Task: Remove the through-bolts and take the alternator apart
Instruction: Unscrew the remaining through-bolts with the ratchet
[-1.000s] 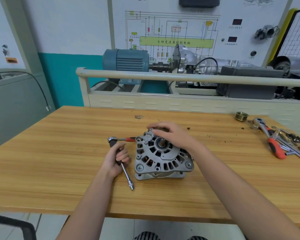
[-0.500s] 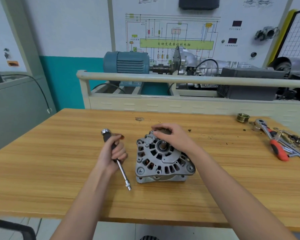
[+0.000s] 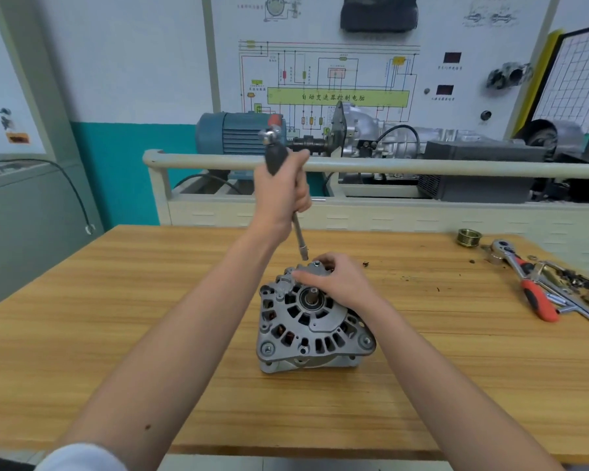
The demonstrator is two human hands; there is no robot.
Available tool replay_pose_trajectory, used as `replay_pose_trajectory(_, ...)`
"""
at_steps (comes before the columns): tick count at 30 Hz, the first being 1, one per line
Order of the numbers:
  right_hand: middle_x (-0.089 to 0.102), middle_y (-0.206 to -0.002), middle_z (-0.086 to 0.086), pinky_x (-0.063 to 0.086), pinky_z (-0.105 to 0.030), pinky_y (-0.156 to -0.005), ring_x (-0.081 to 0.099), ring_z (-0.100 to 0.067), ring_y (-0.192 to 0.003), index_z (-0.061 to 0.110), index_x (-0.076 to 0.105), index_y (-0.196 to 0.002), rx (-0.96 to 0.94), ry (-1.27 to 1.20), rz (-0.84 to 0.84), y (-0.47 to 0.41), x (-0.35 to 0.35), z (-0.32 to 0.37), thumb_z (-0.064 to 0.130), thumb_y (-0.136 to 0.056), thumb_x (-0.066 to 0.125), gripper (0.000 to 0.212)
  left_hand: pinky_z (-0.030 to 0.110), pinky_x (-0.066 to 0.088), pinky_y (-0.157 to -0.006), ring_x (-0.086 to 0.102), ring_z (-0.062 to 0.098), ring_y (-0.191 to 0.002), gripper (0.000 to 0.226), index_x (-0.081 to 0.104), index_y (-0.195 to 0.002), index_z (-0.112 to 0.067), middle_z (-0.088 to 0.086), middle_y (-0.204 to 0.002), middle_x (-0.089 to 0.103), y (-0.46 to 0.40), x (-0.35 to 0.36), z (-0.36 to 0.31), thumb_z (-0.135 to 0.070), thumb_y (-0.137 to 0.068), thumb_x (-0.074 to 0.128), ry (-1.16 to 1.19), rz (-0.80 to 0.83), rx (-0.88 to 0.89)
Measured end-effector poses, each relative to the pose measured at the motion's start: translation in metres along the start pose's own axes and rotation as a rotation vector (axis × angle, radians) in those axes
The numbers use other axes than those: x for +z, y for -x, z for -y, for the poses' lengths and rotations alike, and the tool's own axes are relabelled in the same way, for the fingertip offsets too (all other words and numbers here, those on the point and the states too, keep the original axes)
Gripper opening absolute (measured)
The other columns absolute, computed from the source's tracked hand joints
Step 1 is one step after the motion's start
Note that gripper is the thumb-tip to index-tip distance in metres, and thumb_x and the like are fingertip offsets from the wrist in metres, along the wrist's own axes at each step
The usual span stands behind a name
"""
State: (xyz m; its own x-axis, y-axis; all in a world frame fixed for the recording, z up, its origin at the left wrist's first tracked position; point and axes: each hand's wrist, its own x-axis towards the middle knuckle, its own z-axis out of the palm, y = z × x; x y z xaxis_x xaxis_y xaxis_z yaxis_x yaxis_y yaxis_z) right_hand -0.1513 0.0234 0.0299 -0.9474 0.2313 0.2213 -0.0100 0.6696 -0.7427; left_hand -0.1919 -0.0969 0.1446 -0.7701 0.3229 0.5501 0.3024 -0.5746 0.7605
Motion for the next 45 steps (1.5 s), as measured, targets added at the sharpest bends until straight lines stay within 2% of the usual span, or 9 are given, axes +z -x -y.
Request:
replay_pose_trajectory(2,0.059,-0.096,0.017,0.035,-0.011,-0.06,0.047,0.011,-0.074,0.018,0.06,-0.12,-0.013,-0.003,-0.021,0.001,0.0,0.0,0.075,-0.058,0.069,0.085,0.02,0.017,-0.038,0.017,0.011,-0.032,0.039,0.036,-0.057,-0.014,-0.005,-0.038,0.028,-0.006,0.009,0.013,-0.006,-0.093,0.05,-0.028,-0.01,-0.016)
replay_pose_trajectory(6,0.059,-0.074,0.02,0.038,-0.017,-0.052,0.055,0.002,-0.066,0.024,0.058,-0.087,-0.007,0.025,-0.034,0.001,0.0,0.0,0.073,-0.061,0.07,0.057,0.019,0.018,-0.039,0.016,0.012,-0.033,0.04,0.034,-0.055,-0.014,-0.004,-0.038,0.026,-0.01,0.016,0.033,-0.003,-0.09,0.051,-0.044,-0.029,-0.027)
replay_pose_trajectory(14,0.056,-0.068,0.006,0.032,-0.026,-0.053,0.052,-0.011,-0.062,0.017,0.055,-0.076,-0.059,0.043,-0.025,0.001,-0.001,-0.001,0.072,-0.065,0.067,0.057,0.018,0.022,-0.039,0.022,0.01,-0.033,0.038,0.04,-0.059,-0.014,-0.006,-0.04,0.031,-0.01,0.02,0.044,-0.001,-0.092,0.051,-0.164,0.016,-0.012)
replay_pose_trajectory(19,0.04,-0.058,0.006,0.022,-0.03,-0.054,0.038,-0.013,-0.053,0.019,0.041,-0.063,-0.09,0.011,-0.033,0.002,-0.002,-0.002,0.07,-0.065,0.068,0.058,0.019,0.021,-0.039,0.022,0.01,-0.033,0.039,0.038,-0.058,-0.013,-0.006,-0.04,0.031,-0.008,0.023,0.043,0.001,-0.092,0.051,-0.202,0.056,0.01)
replay_pose_trajectory(32,0.042,-0.063,0.017,0.027,-0.022,-0.052,0.042,-0.003,-0.058,0.035,0.036,-0.065,-0.076,-0.024,0.003,0.002,-0.003,0.001,0.072,-0.063,0.067,0.049,0.019,0.02,-0.04,0.018,0.012,-0.035,0.031,0.035,-0.056,-0.014,-0.005,-0.04,0.029,-0.005,0.02,0.043,-0.01,-0.08,0.054,-0.146,0.21,-0.002)
replay_pose_trajectory(37,0.045,-0.058,0.011,0.028,-0.025,-0.052,0.043,-0.009,-0.054,0.026,0.043,-0.063,-0.087,-0.042,-0.011,0.003,-0.003,0.0,0.068,-0.065,0.07,0.05,0.019,0.018,-0.041,0.018,0.011,-0.035,0.029,0.035,-0.056,-0.015,-0.007,-0.04,0.03,-0.01,0.012,0.04,-0.003,-0.078,0.049,-0.136,0.483,-0.109)
replay_pose_trajectory(41,0.041,-0.059,0.01,0.026,-0.026,-0.053,0.04,-0.01,-0.055,0.024,0.041,-0.064,-0.08,-0.038,-0.025,0.002,-0.002,-0.001,0.071,-0.063,0.069,0.055,0.02,0.016,-0.042,0.017,0.01,-0.035,0.026,0.035,-0.05,-0.018,-0.006,-0.039,0.027,-0.013,0.015,0.039,-0.012,-0.068,0.054,-0.194,0.661,-0.218)
replay_pose_trajectory(44,0.052,-0.07,0.012,0.034,-0.024,-0.057,0.049,-0.008,-0.065,0.028,0.05,-0.072,-0.057,-0.038,-0.006,0.002,-0.002,-0.003,0.071,-0.063,0.069,0.048,0.019,0.018,-0.042,0.017,0.01,-0.035,0.025,0.037,-0.048,-0.02,-0.007,-0.039,0.026,-0.013,0.016,0.041,-0.014,-0.065,0.054,-0.174,0.674,-0.251)
replay_pose_trajectory(45,0.059,-0.083,0.012,0.042,-0.025,-0.066,0.055,-0.007,-0.077,0.026,0.058,-0.084,-0.039,-0.069,0.017,0.002,-0.002,-0.003,0.067,-0.065,0.071,0.047,0.018,0.018,-0.042,0.017,0.01,-0.035,0.025,0.037,-0.047,-0.02,-0.006,-0.039,0.026,-0.014,0.016,0.041,-0.014,-0.064,0.054,-0.166,0.673,-0.258)
